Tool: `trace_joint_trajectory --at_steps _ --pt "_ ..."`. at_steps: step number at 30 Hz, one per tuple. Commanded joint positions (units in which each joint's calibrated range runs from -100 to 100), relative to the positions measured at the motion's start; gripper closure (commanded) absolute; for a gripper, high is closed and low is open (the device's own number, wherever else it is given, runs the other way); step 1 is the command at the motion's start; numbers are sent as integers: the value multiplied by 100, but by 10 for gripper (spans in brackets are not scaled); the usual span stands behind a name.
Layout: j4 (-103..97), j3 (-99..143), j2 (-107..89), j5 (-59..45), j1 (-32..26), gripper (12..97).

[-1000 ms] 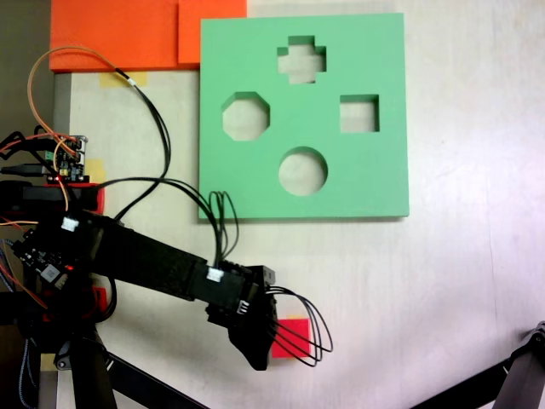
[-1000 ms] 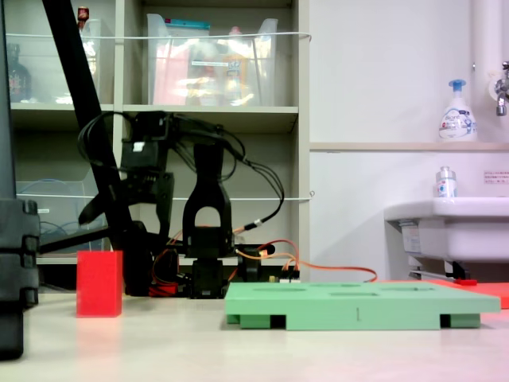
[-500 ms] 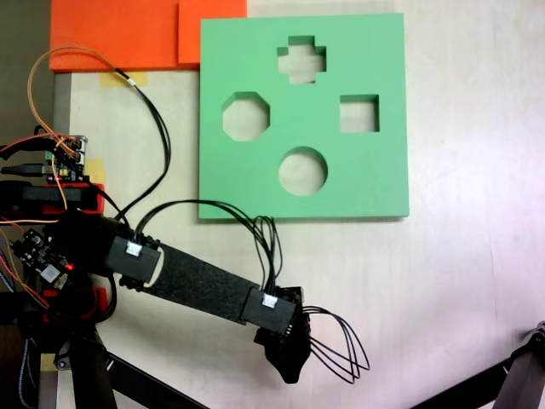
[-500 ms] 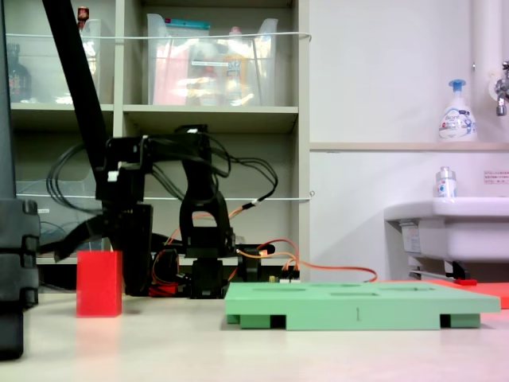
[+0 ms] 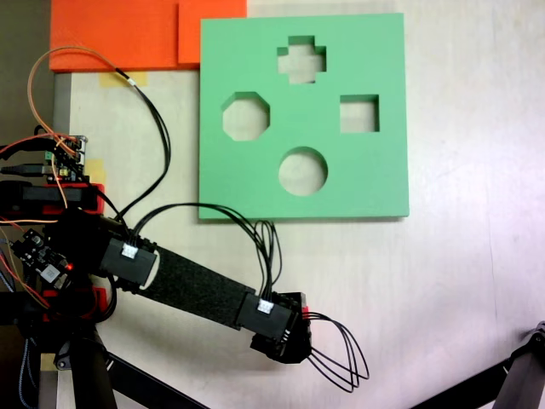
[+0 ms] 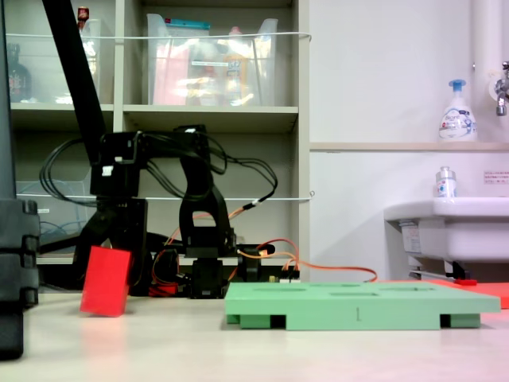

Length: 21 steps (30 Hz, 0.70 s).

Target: Put the square block into the corresponding hole

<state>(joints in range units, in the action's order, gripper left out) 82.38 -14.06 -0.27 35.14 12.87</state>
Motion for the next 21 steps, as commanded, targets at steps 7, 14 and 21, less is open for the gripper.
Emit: trace_joint_trajectory --at_steps 7,14,21 --pt "578 80 -56 0 68 922" --pt "895 80 -587 78 73 921" --pt "1762 -628 -1942 723 -166 921"
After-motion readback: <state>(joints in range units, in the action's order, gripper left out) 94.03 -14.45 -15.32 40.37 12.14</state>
